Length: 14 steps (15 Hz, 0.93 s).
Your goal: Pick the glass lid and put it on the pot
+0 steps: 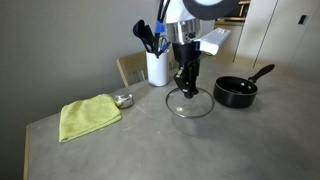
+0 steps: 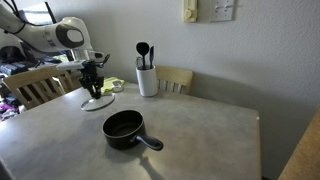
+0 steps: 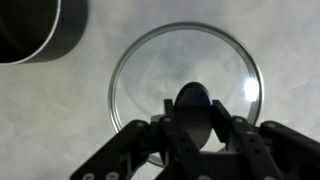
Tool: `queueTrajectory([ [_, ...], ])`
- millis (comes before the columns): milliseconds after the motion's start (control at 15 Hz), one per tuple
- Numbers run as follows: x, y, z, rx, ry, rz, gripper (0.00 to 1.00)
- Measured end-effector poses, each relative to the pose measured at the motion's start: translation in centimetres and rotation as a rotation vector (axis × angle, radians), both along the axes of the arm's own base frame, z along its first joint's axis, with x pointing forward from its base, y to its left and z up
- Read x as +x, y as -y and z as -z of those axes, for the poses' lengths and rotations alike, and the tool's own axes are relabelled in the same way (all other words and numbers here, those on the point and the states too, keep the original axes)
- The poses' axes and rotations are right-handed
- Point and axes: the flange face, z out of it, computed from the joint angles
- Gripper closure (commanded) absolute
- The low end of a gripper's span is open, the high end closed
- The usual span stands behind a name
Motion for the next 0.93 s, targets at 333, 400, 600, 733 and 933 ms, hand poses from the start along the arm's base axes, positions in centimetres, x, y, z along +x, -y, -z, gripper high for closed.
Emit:
queueTrajectory([
  [333, -0.8, 6.7, -2.0, 0.012, -0.029, -0.116, 0.86],
  [400, -1.1, 7.9, -2.3, 0.016, -0.036, -0.144, 0.86],
  [600, -2.4, 11.4, -2.9, 0.026, -0.057, -0.21, 0.86],
  [733, -3.3, 14.0, -2.6, 0.038, -0.061, -0.248, 0.86],
  [933, -4.5, 18.4, -0.9, 0.069, -0.036, -0.278, 0.86],
])
